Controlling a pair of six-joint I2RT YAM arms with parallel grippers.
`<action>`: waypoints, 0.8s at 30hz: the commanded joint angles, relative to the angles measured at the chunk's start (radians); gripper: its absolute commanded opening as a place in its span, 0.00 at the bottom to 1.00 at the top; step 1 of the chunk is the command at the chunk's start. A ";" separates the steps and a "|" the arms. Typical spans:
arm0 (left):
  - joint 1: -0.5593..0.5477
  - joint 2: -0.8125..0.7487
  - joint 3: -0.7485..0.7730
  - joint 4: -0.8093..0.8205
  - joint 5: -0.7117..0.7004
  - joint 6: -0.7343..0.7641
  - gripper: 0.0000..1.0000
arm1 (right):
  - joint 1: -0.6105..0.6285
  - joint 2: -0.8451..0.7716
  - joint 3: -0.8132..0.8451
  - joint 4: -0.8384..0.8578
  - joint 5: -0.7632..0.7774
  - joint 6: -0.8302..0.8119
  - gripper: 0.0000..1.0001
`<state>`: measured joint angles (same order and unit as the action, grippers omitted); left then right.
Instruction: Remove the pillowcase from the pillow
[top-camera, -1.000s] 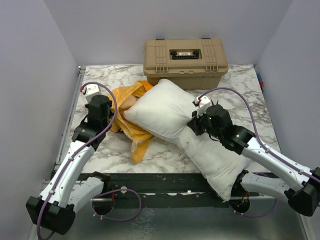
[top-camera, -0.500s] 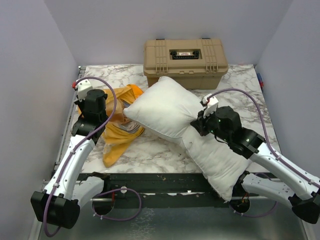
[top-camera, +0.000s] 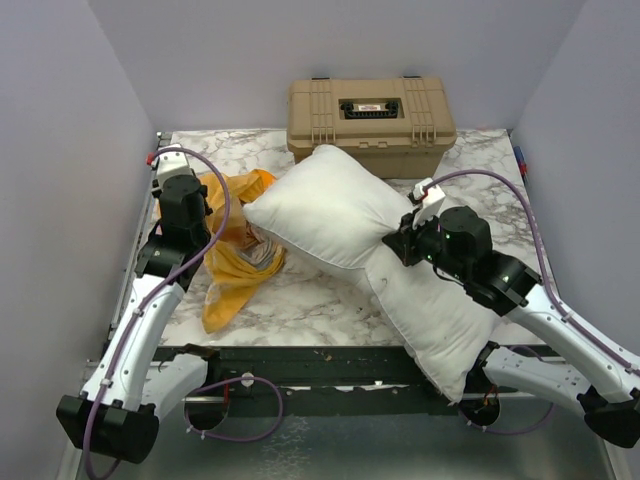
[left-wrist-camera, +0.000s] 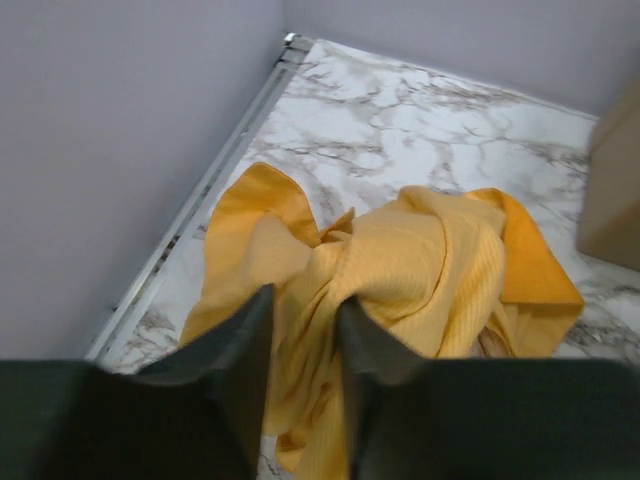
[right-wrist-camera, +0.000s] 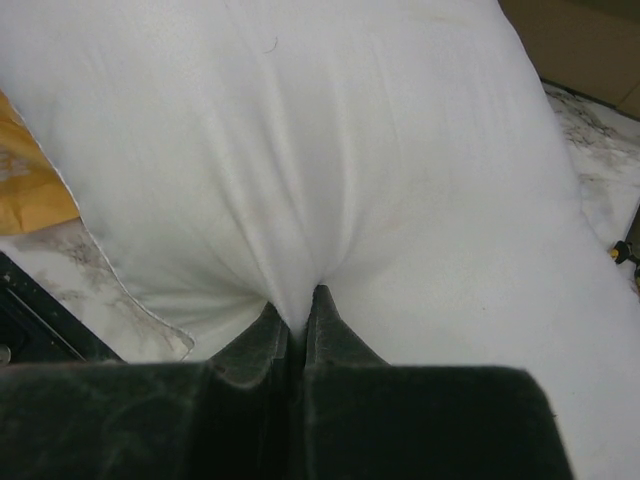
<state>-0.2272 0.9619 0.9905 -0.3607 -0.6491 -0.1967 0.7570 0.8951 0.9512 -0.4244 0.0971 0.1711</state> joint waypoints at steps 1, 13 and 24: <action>0.003 -0.092 0.019 0.007 0.265 0.007 0.49 | -0.006 -0.028 0.064 0.079 0.024 0.035 0.01; -0.011 -0.373 -0.276 0.168 0.212 -0.018 0.79 | -0.006 0.105 0.078 0.169 -0.127 -0.016 0.00; -0.051 -0.440 -0.304 0.175 0.121 -0.018 0.80 | -0.007 0.376 -0.011 0.275 -0.103 -0.041 0.01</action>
<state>-0.2680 0.5388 0.7036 -0.2176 -0.4801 -0.2085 0.7578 1.2224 0.9699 -0.2821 -0.0151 0.1322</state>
